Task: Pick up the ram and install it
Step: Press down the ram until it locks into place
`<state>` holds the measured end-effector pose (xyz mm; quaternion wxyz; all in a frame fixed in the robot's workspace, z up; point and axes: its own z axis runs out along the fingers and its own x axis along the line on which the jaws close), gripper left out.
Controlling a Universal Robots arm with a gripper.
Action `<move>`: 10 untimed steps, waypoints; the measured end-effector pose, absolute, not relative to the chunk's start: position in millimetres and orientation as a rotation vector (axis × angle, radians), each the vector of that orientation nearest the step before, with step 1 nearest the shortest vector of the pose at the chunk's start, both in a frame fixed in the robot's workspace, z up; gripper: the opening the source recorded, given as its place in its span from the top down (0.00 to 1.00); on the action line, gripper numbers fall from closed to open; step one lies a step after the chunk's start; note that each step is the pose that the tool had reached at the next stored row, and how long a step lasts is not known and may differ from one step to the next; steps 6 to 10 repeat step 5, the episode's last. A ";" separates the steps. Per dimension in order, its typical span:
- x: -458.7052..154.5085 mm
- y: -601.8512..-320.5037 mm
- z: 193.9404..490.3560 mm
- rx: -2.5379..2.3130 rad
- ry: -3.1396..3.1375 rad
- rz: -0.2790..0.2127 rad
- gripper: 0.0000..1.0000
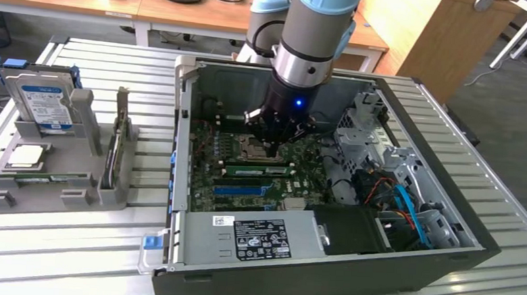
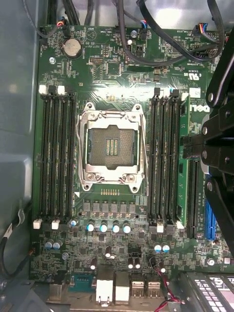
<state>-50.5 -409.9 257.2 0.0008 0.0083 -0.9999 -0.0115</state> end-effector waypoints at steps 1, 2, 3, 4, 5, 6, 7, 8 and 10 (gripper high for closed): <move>-50.6 -409.9 257.3 0.027 -3.140 -0.036 0.90; -50.5 -409.9 257.4 0.028 -3.140 -0.036 0.90; -50.6 -409.9 257.4 0.028 -3.140 -0.036 0.90; -50.5 -409.9 257.4 0.028 -3.140 -0.036 0.90; -50.5 -409.9 257.4 0.028 -3.140 -0.036 0.90; -50.5 -409.9 257.4 0.028 -3.140 -0.036 0.90; -50.5 -409.9 257.4 0.028 -3.140 -0.036 0.90; -50.5 -409.9 257.4 0.028 -3.140 -0.036 0.90; -50.5 -409.9 257.4 0.028 -3.140 -0.036 0.90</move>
